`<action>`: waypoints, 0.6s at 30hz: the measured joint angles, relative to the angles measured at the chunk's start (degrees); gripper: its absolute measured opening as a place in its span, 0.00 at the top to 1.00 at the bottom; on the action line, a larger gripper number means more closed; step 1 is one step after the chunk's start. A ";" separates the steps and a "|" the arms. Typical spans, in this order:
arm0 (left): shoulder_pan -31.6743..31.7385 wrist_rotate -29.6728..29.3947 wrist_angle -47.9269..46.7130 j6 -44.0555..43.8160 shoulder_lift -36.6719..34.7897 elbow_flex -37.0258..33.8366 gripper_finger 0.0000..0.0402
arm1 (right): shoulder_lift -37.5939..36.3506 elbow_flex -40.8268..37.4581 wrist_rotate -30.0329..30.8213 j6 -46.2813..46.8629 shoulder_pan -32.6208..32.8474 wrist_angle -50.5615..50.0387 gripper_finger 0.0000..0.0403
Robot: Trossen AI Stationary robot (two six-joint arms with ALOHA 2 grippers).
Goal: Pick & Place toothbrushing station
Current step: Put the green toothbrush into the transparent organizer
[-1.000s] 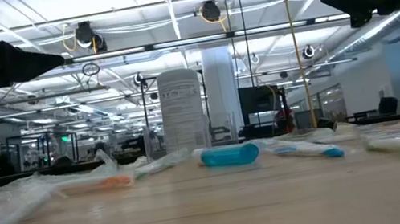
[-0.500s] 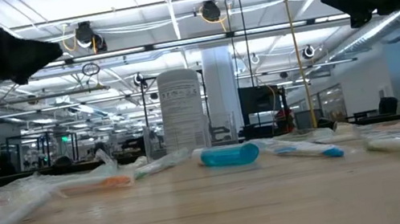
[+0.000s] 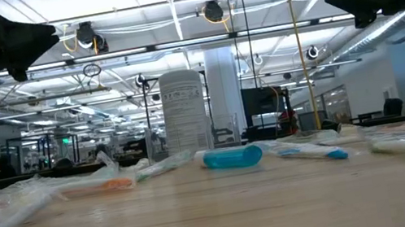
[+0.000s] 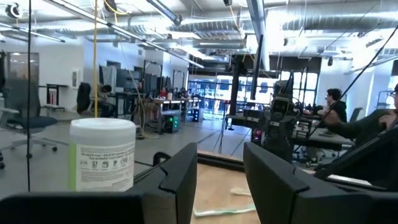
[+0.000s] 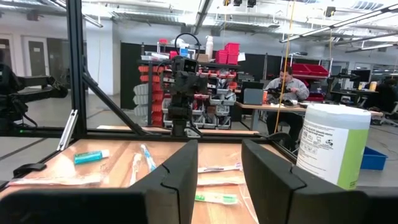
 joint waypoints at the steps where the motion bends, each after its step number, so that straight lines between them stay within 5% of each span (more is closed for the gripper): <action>1: 0.00 0.00 0.02 0.72 0.00 0.00 0.66 | 0.01 -0.01 -0.01 -0.01 0.01 0.01 0.71; 18: 0.00 -1.34 -0.60 2.93 2.58 0.17 0.66 | 5.33 0.01 3.49 1.82 0.01 4.35 0.71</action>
